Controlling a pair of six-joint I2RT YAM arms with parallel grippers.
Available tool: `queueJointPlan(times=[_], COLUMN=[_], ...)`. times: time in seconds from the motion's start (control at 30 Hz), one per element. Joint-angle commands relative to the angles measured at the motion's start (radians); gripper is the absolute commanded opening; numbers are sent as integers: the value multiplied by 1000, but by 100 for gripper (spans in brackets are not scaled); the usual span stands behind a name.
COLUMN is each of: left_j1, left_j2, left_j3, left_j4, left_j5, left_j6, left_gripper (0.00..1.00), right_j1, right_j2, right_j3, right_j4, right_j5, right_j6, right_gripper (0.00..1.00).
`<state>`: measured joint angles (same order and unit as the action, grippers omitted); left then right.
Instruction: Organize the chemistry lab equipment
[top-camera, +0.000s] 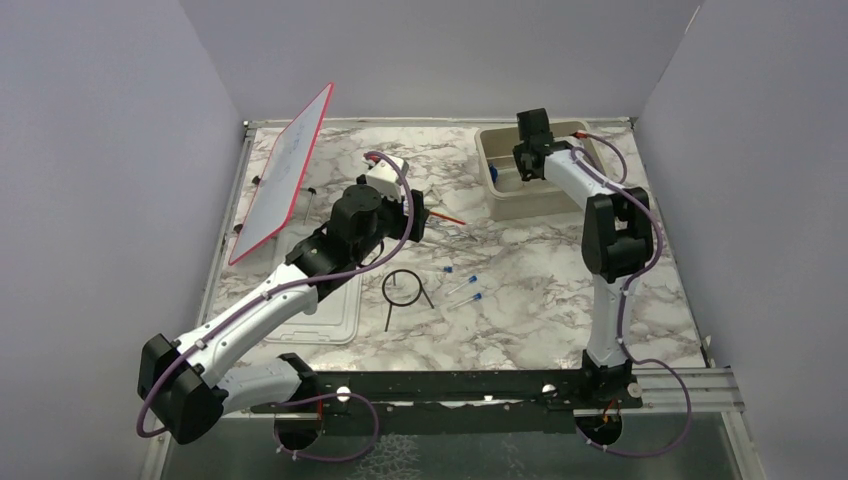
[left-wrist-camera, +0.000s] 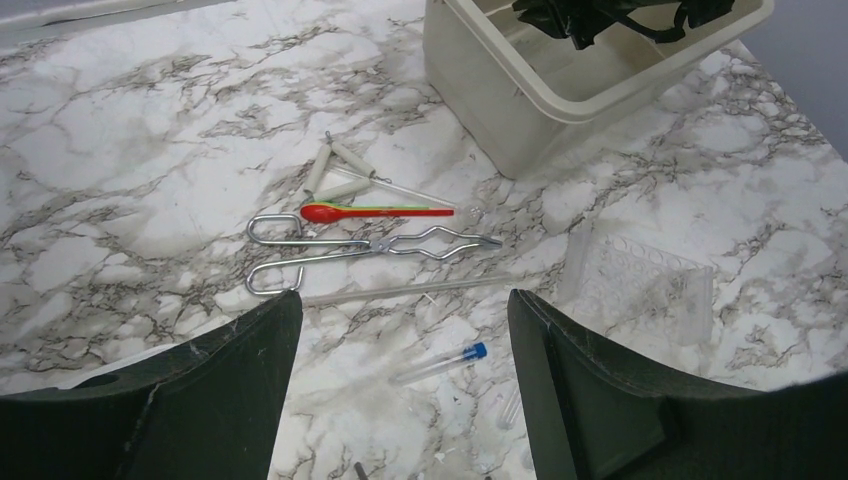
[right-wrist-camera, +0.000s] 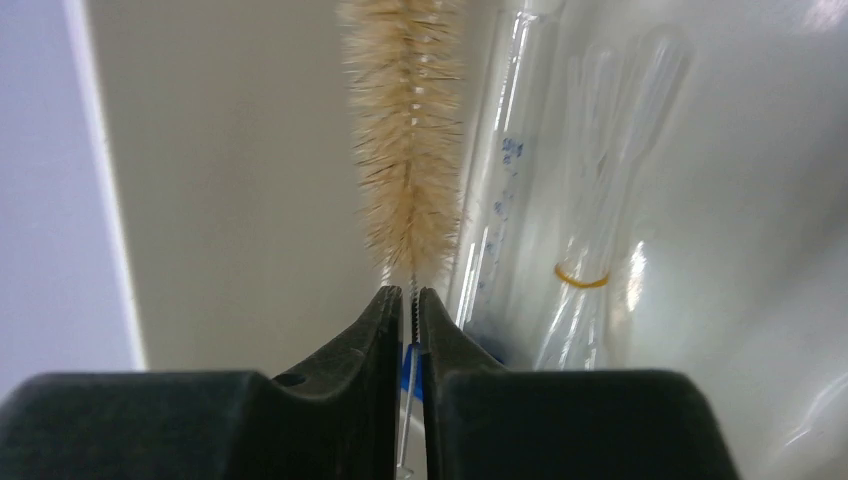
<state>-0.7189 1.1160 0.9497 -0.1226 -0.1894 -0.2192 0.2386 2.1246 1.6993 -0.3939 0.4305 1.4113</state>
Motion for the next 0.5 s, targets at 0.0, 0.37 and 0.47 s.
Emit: queueJointPlan(times=[0.0,0.37,0.47], left_j1=[6,16,19], left_j2=[10,4,-8], left_j3=[-11,-3,-1], left_j4=[9,4,5], left_j5=[-19,-3,-9], left_j6=[13,-20,-29], left_gripper=[78,78,78], right_j1=[-16,-17,-16], right_j2=[25,-174,-258], right_j3=[27,-85,-133], right_j4=[0,130,197], right_j5=[57,38,-24], right_j6=[22,-196,-355], right_gripper=[25,39,40])
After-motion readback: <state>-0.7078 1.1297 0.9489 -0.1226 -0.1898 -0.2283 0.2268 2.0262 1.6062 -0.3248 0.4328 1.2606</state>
